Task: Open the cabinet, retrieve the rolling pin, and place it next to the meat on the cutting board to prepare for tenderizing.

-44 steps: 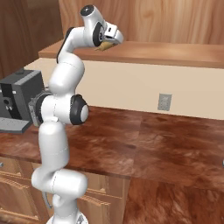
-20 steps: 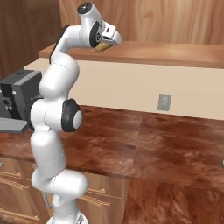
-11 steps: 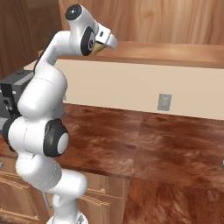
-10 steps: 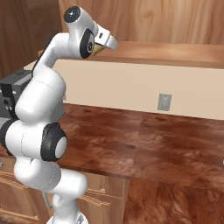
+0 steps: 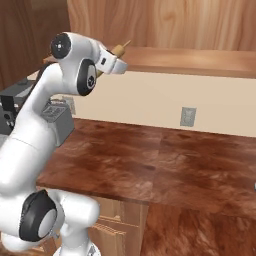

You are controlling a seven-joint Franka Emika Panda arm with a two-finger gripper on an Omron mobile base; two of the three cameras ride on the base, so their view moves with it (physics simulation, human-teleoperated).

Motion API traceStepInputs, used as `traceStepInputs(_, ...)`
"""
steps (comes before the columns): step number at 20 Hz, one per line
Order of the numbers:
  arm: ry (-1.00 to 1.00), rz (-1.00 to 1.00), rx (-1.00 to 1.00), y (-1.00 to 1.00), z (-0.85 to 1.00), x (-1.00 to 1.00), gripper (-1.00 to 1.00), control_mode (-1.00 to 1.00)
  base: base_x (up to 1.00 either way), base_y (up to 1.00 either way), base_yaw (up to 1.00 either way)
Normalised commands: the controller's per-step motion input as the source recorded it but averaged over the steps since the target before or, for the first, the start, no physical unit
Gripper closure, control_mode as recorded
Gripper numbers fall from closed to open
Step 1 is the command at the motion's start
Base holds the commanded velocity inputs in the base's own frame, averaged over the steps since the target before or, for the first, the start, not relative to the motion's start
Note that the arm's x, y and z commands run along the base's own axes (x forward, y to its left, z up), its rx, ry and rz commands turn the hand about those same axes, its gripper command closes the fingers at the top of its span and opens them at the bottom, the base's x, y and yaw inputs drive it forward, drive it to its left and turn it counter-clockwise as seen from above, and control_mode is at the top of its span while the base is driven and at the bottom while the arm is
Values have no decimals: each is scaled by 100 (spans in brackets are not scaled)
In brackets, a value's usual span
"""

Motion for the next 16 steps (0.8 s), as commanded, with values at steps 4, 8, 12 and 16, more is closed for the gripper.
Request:
traceStepInputs(4,-4,-12,0,0,42,-99,100,-100,0,0,0)
traceStepInputs(8,0,-13,0,0,33,-97,100,-100,0,0,0)
traceStepInputs(12,0,-11,0,1,8,-79,100,-100,0,0,0)
traceStepInputs(16,0,-5,0,0,0,-57,100,-100,0,0,0)
